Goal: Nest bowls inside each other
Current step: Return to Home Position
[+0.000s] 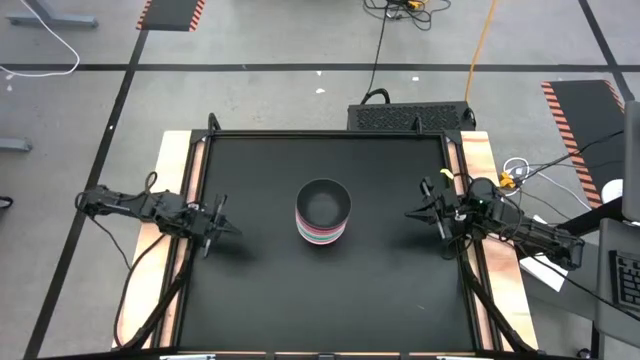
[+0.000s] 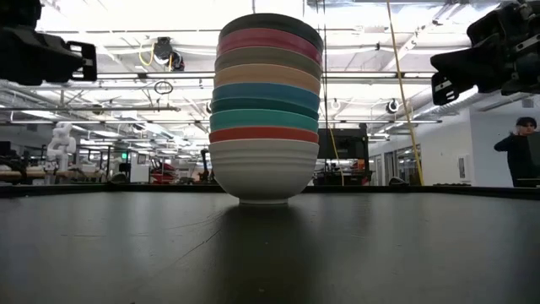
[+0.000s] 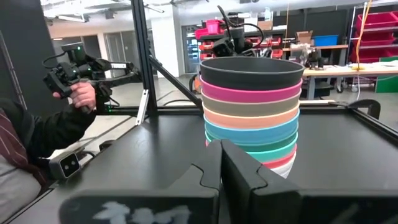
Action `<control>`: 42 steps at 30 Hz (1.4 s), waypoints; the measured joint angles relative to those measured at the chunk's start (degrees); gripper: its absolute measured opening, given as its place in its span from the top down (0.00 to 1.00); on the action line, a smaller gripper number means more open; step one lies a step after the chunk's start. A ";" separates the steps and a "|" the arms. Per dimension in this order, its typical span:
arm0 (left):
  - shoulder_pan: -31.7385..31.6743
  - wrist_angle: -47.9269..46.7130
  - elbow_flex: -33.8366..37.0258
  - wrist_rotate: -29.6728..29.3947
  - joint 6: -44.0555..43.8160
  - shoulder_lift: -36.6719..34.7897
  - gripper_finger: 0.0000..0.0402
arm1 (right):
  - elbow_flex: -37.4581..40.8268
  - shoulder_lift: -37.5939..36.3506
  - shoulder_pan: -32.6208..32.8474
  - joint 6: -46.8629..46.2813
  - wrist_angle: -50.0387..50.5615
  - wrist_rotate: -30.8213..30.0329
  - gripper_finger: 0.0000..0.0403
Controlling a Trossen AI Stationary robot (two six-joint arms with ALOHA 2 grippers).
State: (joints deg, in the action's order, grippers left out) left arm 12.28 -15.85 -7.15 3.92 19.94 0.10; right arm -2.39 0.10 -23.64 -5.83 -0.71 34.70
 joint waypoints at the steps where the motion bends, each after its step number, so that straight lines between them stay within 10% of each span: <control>1: 0.73 0.17 -0.08 -1.09 0.02 0.02 1.00 | 0.00 0.00 0.00 -0.15 0.02 0.00 1.00; 18: 2.33 2.11 0.10 -12.39 2.25 0.00 1.00 | 0.04 0.07 0.00 -0.15 -0.10 -0.08 1.00; 42: -6.60 0.60 0.54 -5.42 -3.92 0.04 1.00 | 0.68 0.09 0.00 2.18 -0.90 -0.09 1.00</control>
State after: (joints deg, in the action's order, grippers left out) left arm 5.68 -15.25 -6.61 -1.50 16.03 0.14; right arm -1.71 0.19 -23.64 -3.65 -1.61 34.61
